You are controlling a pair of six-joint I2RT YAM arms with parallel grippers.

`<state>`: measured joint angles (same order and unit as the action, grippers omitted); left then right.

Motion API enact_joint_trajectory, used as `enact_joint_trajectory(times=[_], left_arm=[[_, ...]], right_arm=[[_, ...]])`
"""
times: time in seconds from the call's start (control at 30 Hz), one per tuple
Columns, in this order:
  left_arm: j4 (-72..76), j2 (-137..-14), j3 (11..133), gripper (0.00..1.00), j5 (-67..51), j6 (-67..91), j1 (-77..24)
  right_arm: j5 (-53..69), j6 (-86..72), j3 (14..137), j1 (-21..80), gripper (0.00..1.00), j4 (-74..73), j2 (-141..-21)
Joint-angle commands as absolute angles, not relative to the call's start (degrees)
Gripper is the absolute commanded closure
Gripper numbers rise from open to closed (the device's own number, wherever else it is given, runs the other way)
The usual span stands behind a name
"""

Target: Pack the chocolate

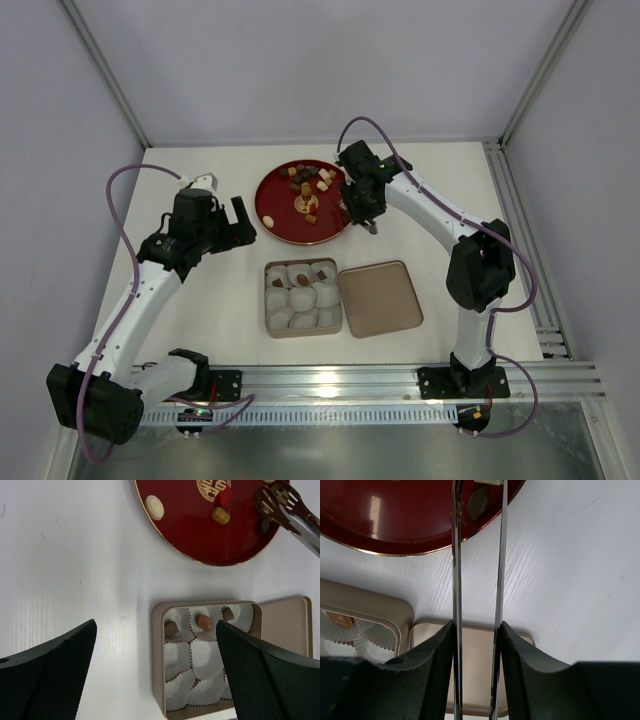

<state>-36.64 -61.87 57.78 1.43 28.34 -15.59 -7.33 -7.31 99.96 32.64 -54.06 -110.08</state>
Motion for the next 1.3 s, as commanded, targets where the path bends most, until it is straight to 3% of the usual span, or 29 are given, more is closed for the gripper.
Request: enact_joint_trajectory(times=[0.0, 1.27], left_arm=[[-34.8, -61.9, 57.7, 0.00, 1.0, 28.7, -15.1], [-34.8, -61.5, 57.7, 0.00, 0.9, 28.7, -15.2]], right_arm=[[-8.3, -7.3, 102.4, 33.2, 0.58, -53.9, -106.3], [-8.6, -7.9, 104.6, 33.6, 0.58, -56.5, -109.9]])
